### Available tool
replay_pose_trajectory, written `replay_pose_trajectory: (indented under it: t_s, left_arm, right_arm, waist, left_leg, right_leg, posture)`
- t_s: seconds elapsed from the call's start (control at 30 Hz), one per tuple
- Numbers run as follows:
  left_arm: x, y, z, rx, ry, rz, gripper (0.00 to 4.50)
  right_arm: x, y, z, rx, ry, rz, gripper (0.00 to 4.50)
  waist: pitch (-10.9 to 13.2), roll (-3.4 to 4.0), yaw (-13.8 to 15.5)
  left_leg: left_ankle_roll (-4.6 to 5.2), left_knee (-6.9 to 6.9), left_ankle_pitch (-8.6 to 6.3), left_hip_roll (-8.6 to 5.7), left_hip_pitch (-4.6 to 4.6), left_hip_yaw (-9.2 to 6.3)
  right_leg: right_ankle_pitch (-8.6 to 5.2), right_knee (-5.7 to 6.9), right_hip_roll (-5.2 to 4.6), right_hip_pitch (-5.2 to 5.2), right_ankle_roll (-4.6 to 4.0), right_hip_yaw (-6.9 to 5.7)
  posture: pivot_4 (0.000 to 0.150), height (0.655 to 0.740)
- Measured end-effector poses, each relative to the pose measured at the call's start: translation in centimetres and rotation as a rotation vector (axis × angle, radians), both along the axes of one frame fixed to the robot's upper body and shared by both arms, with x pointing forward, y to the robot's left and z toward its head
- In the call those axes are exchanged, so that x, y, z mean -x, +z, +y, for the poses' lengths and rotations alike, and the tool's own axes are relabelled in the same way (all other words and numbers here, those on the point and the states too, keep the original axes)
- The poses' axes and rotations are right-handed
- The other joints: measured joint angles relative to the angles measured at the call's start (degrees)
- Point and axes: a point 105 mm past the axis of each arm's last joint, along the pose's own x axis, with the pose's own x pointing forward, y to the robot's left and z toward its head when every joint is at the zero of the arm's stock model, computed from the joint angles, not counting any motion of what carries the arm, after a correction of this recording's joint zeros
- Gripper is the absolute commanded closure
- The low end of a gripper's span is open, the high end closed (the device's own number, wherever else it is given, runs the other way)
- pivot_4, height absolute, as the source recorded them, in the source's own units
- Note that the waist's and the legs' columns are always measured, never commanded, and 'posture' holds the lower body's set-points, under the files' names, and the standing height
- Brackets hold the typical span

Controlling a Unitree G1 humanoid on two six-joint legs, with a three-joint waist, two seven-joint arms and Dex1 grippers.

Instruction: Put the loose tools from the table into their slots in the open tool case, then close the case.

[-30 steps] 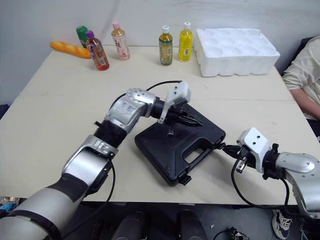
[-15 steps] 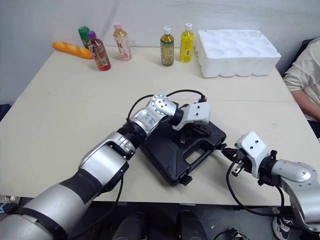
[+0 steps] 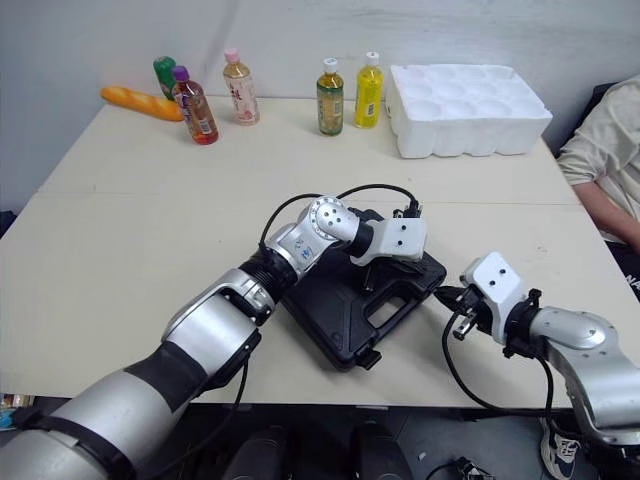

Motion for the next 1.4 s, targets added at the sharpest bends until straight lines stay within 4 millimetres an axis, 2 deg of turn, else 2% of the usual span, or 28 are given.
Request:
replay_pose_trajectory:
  t_s: [0.37, 1.2, 1.33, 1.4]
  left_arm:
    - [-0.2, -0.1, 0.4, 0.000, 0.011, 0.005, 4.43]
    - [-0.3, -0.3, 0.6, -0.002, 0.018, 0.007, 4.43]
    - [-0.3, -0.3, 0.7, -0.002, 0.018, 0.007, 4.43]
    - [-0.2, -0.3, 0.5, 0.001, 0.012, 0.008, 4.43]
  right_arm:
    - [-0.7, 0.0, 0.8, -0.016, 0.020, 0.008, 4.50]
    - [-1.2, 0.3, 1.2, -0.031, 0.016, 0.015, 4.50]
    - [-1.0, 0.2, 1.1, -0.021, 0.015, 0.012, 4.50]
    - [-0.3, 0.2, 0.7, -0.005, 0.017, 0.008, 4.50]
  waist:
    - [-0.08, -0.12, -1.29]
    - [-0.09, -0.12, -1.62]
    - [-0.10, -0.13, -1.51]
    - [-0.13, -0.08, -1.03]
  left_leg:
    - [-0.01, -0.01, 0.01, 0.04, 0.04, -0.03]
    - [-0.01, -0.03, 0.01, 0.08, 0.06, -0.02]
    - [-0.02, -0.03, 0.00, 0.08, 0.06, -0.02]
    - [-0.02, -0.08, 0.00, 0.06, 0.01, -0.06]
  right_leg:
    - [0.00, 0.07, 0.02, 0.00, 0.00, -0.01]
    - [0.00, 0.09, 0.04, -0.01, 0.00, 0.01]
    - [0.00, 0.09, 0.04, -0.01, -0.01, 0.00]
    - [0.00, 0.02, 0.03, -0.02, -0.01, -0.03]
  posture:
    - [0.150, 0.7400]
    - [0.150, 0.7400]
    - [0.150, 0.7400]
    - [0.150, 0.7400]
